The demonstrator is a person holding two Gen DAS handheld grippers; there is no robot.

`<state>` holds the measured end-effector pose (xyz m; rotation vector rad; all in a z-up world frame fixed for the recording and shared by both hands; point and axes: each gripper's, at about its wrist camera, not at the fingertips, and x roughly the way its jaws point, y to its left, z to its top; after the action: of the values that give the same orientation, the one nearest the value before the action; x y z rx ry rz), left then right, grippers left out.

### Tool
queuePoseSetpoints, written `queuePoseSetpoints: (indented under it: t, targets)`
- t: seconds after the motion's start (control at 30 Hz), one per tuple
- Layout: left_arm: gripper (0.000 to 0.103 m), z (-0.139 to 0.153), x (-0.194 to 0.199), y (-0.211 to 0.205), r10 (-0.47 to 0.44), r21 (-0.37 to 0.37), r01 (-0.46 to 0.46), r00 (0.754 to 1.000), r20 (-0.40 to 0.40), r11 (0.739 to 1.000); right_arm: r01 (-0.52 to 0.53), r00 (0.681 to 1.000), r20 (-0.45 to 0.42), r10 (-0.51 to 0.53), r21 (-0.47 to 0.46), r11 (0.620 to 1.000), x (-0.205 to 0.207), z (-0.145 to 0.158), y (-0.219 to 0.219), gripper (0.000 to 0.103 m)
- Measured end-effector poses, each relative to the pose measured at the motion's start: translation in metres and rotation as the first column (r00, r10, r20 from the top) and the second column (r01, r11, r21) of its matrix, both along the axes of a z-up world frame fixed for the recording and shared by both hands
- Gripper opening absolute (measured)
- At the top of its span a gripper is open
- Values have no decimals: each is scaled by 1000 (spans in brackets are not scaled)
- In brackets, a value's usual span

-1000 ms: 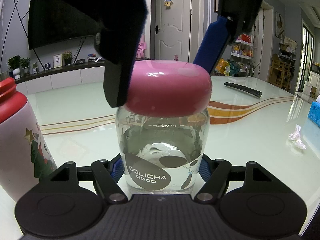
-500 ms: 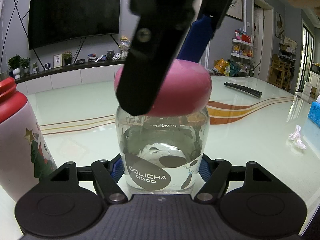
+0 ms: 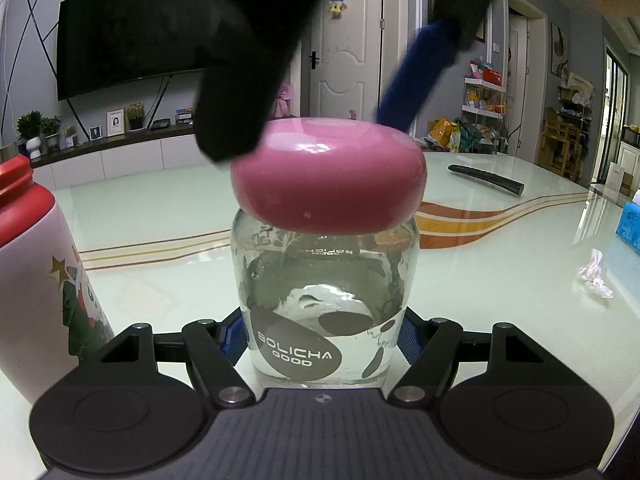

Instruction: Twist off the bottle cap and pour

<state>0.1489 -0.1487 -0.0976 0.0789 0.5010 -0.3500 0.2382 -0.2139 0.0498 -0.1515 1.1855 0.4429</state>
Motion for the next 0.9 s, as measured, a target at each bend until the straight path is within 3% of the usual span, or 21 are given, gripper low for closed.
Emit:
queuePoseSetpoints:
  t: [0.13,0.3,0.67,0.9]
  targets:
    - [74,0,-1,1,0,1,0,1000,1,1000,222,975,-19,-222,45,974,-7,-2,1,89]
    - [74,0,-2,3,-1,1,1,1000,1,1000,327,945,-9,-327,37,944,-10,-4,10,87]
    - [74,3,-1,4,-1,1,1,1000,0,1000,342,940,35,-341,-50,938,-9,-11,20,65]
    - [74,3,-1,7,0,1,0,1000,1,1000,262,965,52,-258,-73,962,-9,-8,21,64]
